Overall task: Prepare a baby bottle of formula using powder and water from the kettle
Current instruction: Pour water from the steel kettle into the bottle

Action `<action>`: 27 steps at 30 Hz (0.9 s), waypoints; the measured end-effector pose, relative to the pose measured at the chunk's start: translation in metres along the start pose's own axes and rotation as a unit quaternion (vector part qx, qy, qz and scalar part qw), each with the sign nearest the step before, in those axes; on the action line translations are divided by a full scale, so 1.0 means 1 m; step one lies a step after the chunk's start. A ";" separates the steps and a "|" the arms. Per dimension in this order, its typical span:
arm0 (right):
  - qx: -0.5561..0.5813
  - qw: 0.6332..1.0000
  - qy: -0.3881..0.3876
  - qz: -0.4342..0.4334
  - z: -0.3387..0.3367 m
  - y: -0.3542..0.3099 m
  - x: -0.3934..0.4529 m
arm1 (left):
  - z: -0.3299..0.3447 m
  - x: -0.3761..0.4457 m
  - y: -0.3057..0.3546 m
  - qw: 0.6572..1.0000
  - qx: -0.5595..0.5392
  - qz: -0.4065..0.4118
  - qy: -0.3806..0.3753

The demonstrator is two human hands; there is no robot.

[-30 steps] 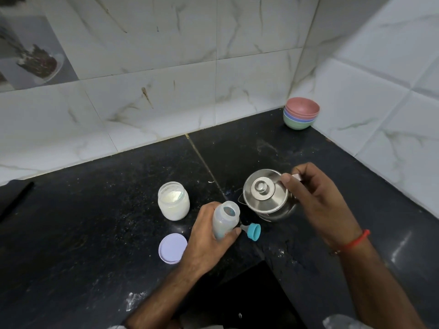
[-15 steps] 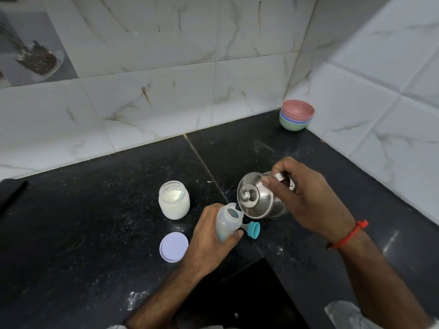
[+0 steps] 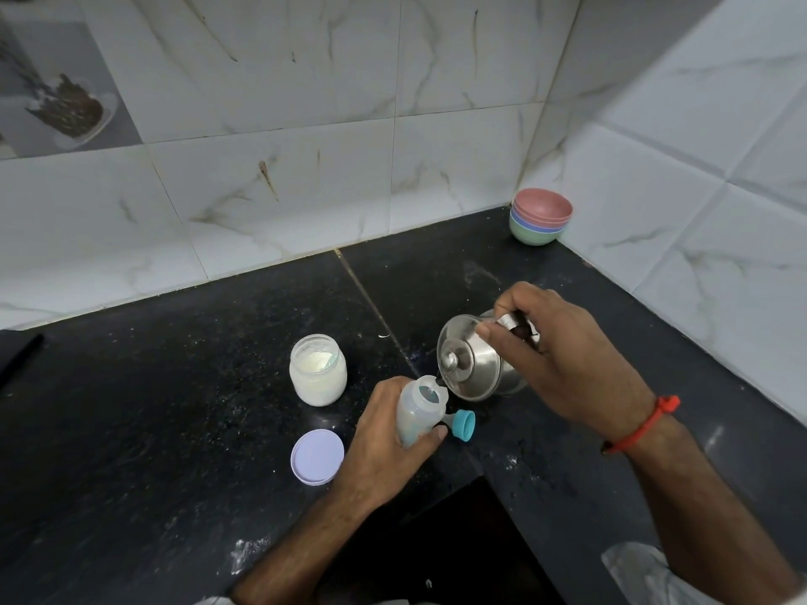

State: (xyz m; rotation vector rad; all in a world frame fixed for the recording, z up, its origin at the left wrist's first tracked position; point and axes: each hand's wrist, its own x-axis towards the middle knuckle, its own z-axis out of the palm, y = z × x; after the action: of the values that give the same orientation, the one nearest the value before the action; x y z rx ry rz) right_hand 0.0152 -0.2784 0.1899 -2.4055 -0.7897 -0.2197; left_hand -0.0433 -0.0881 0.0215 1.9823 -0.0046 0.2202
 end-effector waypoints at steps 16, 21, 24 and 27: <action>-0.013 0.999 0.006 -0.030 -0.009 -0.003 0.007 | 0.005 0.000 -0.008 1.000 0.003 -0.005 -0.004; -0.018 0.999 0.006 -0.035 -0.009 -0.002 0.008 | 0.006 0.000 -0.012 1.000 0.000 -0.012 -0.002; -0.020 0.999 0.004 -0.038 -0.009 -0.002 0.009 | 0.006 -0.001 -0.014 1.000 0.003 -0.011 -0.001; -0.025 0.998 0.009 -0.048 -0.009 -0.002 0.009 | 0.006 -0.001 -0.014 1.000 0.004 -0.011 0.002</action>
State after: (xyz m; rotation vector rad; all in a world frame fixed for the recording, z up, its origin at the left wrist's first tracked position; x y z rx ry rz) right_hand 0.0213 -0.2779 0.2007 -2.4110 -0.9035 -0.3014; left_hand -0.0414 -0.0879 0.0063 1.9894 0.0201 0.2095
